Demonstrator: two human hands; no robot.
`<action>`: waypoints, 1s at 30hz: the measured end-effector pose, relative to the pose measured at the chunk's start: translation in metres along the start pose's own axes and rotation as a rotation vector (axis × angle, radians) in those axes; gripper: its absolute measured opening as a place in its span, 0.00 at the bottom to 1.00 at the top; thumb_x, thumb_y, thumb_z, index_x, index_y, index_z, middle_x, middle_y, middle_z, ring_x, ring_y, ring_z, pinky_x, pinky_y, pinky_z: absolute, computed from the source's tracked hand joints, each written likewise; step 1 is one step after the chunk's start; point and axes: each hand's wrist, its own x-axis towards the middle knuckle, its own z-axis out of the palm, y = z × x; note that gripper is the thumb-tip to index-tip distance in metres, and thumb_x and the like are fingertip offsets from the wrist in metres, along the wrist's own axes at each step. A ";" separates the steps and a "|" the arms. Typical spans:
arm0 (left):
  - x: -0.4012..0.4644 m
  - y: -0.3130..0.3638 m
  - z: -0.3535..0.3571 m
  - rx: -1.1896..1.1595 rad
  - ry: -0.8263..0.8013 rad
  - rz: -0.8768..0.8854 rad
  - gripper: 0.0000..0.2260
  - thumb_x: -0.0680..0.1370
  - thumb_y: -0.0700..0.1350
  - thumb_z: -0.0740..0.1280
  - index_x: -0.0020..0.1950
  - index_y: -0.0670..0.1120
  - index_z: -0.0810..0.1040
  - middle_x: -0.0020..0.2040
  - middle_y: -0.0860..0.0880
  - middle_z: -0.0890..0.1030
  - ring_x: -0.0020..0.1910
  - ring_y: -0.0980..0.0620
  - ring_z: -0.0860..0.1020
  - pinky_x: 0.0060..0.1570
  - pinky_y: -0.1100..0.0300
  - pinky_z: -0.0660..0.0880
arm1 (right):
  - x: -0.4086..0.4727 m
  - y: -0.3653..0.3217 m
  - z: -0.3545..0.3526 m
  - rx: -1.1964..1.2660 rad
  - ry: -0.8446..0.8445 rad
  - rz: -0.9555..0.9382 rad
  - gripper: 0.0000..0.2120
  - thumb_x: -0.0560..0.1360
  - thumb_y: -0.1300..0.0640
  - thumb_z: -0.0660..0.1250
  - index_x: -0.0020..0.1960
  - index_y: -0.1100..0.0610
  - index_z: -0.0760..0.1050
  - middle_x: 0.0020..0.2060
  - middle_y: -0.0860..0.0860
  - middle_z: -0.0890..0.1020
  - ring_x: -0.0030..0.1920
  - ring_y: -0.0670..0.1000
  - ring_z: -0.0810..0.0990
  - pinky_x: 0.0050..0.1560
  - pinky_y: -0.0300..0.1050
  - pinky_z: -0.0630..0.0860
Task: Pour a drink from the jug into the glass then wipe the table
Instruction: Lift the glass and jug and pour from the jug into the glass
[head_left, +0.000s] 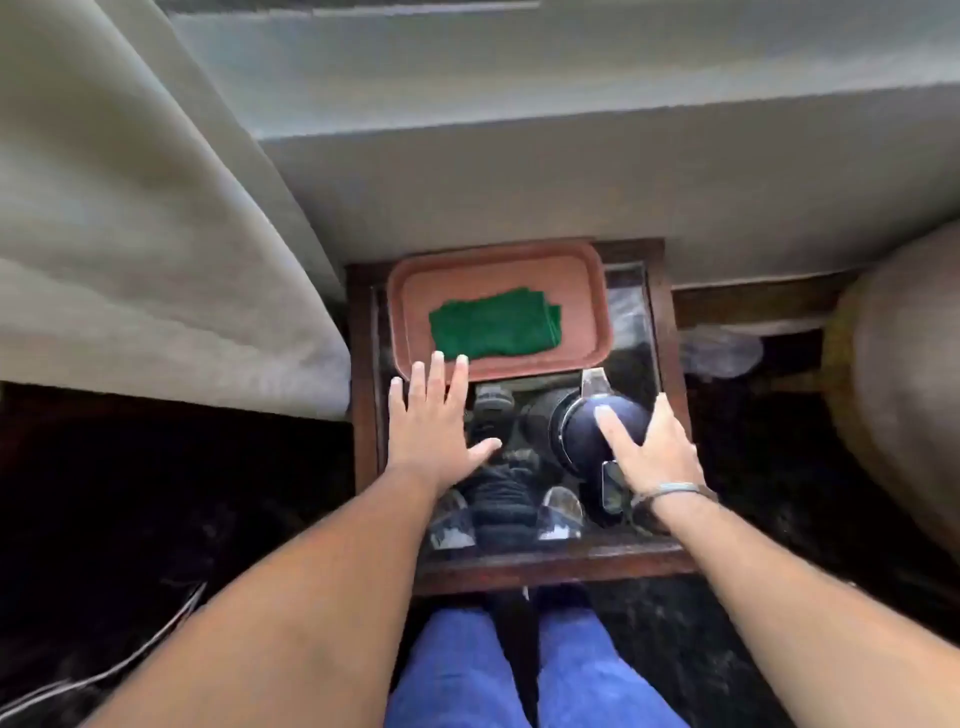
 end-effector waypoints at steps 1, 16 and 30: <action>0.003 -0.001 0.012 -0.019 -0.069 -0.005 0.51 0.69 0.76 0.56 0.80 0.49 0.37 0.82 0.42 0.48 0.78 0.38 0.51 0.74 0.38 0.51 | 0.005 0.014 0.006 0.113 -0.001 0.090 0.44 0.75 0.32 0.61 0.80 0.59 0.55 0.76 0.60 0.66 0.74 0.61 0.66 0.73 0.54 0.60; 0.031 -0.015 0.082 -0.536 -0.094 -0.145 0.40 0.70 0.51 0.79 0.74 0.49 0.59 0.69 0.43 0.68 0.57 0.42 0.79 0.54 0.50 0.76 | 0.001 0.041 0.035 0.753 -0.327 0.327 0.37 0.50 0.21 0.72 0.33 0.56 0.81 0.26 0.58 0.79 0.40 0.59 0.87 0.71 0.60 0.67; 0.019 -0.024 0.079 -0.800 0.032 -0.164 0.36 0.66 0.50 0.81 0.63 0.57 0.61 0.55 0.51 0.81 0.52 0.50 0.80 0.48 0.60 0.74 | 0.019 -0.009 -0.015 0.139 -0.098 -0.110 0.30 0.62 0.28 0.69 0.38 0.57 0.77 0.19 0.48 0.72 0.18 0.47 0.66 0.20 0.38 0.63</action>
